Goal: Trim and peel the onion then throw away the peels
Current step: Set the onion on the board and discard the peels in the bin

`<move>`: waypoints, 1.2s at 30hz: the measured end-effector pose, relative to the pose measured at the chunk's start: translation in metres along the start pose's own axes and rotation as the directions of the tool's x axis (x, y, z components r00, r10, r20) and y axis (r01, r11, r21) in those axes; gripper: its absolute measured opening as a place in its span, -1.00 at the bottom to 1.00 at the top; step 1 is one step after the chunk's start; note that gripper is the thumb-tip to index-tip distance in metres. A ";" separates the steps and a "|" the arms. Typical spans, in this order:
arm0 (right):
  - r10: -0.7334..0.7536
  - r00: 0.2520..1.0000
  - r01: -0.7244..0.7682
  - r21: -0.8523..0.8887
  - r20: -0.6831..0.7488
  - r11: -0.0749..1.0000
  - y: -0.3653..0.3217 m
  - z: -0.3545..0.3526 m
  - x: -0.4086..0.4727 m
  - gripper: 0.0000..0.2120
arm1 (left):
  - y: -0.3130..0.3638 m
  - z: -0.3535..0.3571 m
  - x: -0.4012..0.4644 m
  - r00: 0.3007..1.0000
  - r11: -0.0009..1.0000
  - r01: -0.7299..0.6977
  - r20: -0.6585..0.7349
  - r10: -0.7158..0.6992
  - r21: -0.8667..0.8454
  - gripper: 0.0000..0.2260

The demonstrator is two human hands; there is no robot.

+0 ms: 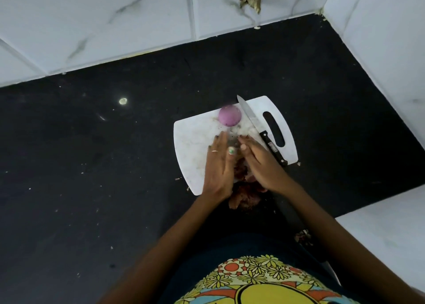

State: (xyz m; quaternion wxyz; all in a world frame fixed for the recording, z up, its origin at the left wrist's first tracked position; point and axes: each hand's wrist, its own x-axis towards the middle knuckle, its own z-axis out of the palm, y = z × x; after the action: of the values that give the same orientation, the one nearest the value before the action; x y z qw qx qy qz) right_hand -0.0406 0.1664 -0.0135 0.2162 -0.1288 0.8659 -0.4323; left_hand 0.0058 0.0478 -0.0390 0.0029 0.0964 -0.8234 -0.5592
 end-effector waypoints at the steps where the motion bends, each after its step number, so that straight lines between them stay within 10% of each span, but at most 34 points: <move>1: 0.012 1.000 -0.010 0.065 -0.027 0.998 0.000 -0.003 -0.001 -0.60 | 0.001 0.000 -0.001 0.994 0.998 -0.048 0.095 0.043 0.049 -0.25; 4: 0.050 0.990 -0.026 0.175 -0.133 0.984 0.000 -0.018 -0.002 -0.65 | -0.001 -0.002 -0.005 0.962 0.993 -0.101 0.247 0.112 -0.056 -0.34; 10: 0.095 0.909 -0.035 0.153 -0.407 0.988 0.012 -0.043 -0.003 -0.76 | -0.001 -0.013 0.012 0.997 0.992 -0.049 0.050 0.055 -0.119 -0.38; 15: 0.084 0.936 -0.146 -0.160 -0.341 0.976 0.029 -0.043 -0.005 -0.76 | 0.002 -0.003 0.019 0.970 0.986 -0.137 0.215 0.115 0.090 -0.37; 23: 0.033 0.912 -0.123 -0.196 -0.408 0.973 0.036 -0.041 0.003 -0.72 | 0.004 0.011 -0.006 0.881 0.939 -0.311 0.413 0.229 0.144 -0.38; 36: -0.029 0.800 0.037 0.002 -0.599 0.999 0.044 -0.007 -0.058 -0.70 | -0.016 -0.005 -0.038 0.975 0.976 -0.209 -0.069 0.213 0.067 -0.35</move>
State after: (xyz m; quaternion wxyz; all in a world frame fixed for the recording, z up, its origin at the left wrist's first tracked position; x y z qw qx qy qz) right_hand 0.0055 0.2211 -0.0300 -0.0748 0.0006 0.8846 -0.4604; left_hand 0.0459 0.0436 -0.0480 0.0907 0.0297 -0.8445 -0.5270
